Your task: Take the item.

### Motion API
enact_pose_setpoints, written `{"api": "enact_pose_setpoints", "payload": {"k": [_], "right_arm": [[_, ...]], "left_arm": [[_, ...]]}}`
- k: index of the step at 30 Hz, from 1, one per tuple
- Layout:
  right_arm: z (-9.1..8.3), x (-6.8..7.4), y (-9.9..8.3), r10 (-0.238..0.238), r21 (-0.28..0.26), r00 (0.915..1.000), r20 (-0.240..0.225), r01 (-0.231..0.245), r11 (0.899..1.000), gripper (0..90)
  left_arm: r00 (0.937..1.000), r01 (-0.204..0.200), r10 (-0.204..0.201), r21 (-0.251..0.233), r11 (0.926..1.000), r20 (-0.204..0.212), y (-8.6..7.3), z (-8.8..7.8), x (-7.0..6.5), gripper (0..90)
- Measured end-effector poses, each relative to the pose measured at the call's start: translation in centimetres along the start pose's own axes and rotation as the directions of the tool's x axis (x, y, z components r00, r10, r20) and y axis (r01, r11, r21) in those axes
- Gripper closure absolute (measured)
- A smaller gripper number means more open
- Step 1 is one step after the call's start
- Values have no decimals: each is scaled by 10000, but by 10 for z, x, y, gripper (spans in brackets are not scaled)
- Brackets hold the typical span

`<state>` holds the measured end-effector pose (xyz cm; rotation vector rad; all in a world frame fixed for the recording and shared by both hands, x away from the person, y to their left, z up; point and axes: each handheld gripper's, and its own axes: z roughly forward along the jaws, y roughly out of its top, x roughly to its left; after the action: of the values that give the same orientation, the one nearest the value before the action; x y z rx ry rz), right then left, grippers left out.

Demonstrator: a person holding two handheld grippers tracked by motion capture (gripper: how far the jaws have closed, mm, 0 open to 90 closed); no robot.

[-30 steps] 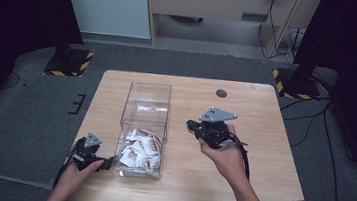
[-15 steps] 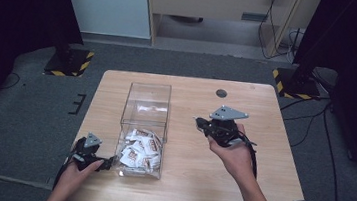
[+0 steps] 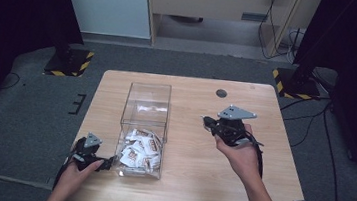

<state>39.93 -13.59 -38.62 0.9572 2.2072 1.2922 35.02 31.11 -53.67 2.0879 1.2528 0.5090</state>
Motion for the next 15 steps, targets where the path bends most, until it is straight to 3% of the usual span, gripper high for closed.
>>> {"api": "enact_pose_setpoints", "payload": {"k": [15], "right_arm": [[-5, -13, -5, 213, 12, 9994, 278, -214, 9998, 884]], "left_arm": [[10000, 1, -1, 0, 10000, 0, 0, 0, 0, 0]]}}
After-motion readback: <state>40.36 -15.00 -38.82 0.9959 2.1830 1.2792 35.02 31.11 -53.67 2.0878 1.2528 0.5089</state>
